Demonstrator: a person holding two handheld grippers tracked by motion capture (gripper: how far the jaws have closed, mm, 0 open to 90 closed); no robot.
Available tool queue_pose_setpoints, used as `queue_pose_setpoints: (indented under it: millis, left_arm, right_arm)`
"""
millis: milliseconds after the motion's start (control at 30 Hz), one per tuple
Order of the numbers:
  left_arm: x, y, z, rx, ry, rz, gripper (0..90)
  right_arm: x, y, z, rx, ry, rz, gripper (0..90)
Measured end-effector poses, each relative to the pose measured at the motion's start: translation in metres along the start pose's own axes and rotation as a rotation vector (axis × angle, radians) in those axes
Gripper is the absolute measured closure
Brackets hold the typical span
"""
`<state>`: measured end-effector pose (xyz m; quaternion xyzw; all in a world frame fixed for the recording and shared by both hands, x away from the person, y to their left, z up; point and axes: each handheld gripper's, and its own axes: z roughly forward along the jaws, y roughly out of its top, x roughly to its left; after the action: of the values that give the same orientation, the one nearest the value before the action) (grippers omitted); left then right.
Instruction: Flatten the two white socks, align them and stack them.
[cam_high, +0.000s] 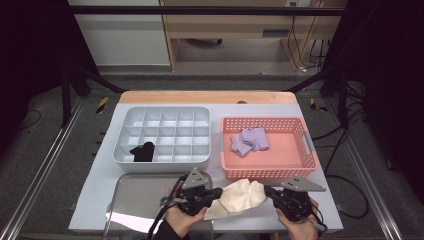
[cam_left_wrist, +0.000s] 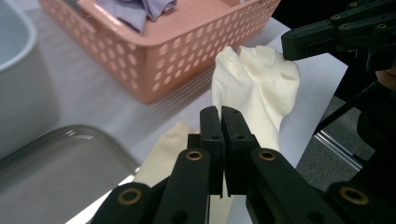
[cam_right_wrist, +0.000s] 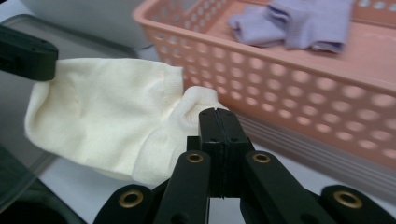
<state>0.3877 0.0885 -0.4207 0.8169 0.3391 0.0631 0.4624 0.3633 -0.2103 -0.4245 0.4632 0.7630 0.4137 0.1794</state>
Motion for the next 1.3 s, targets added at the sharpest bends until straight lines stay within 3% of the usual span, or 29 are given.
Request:
queue_pose_setpoints:
  millis: [33,167,300,500,733,967,1133,1267,1300]
  left_arm:
    - [0.000,0.000,0.000,0.000,0.000,0.000,87.8]
    - [0.013,-0.014,-0.018,0.025,0.023,-0.001,87.7]
    - [0.022,-0.025,-0.024,0.054,0.027,-0.022,87.7]
    - [0.032,-0.034,-0.017,0.086,0.043,-0.039,87.6]
    - [0.033,-0.043,-0.010,0.123,0.069,-0.023,87.4]
    - [0.033,-0.047,-0.008,0.130,0.082,-0.009,84.9]
    - [0.032,-0.048,-0.012,0.086,0.093,-0.005,64.5]
    - [0.032,-0.049,-0.014,0.076,0.095,-0.008,57.9]
    - [0.031,-0.051,-0.013,0.085,0.091,-0.012,57.5]
  right_arm:
    - [0.000,0.000,0.000,0.000,0.000,0.000,90.0]
    - [0.024,0.004,0.014,0.025,0.060,-0.026,90.0]
    - [0.034,0.003,0.023,0.055,0.085,-0.042,90.0]
    - [0.037,-0.001,0.036,0.102,0.087,-0.043,90.0]
    - [0.038,-0.008,0.048,0.140,0.082,-0.048,90.0]
    - [0.040,-0.014,0.058,0.174,0.083,-0.057,88.2]
    - [0.039,-0.011,0.049,0.113,0.074,-0.065,81.5]
    - [0.042,-0.008,0.044,0.056,0.102,-0.054,81.6]
    - [0.047,-0.007,0.044,0.036,0.146,-0.054,83.8]
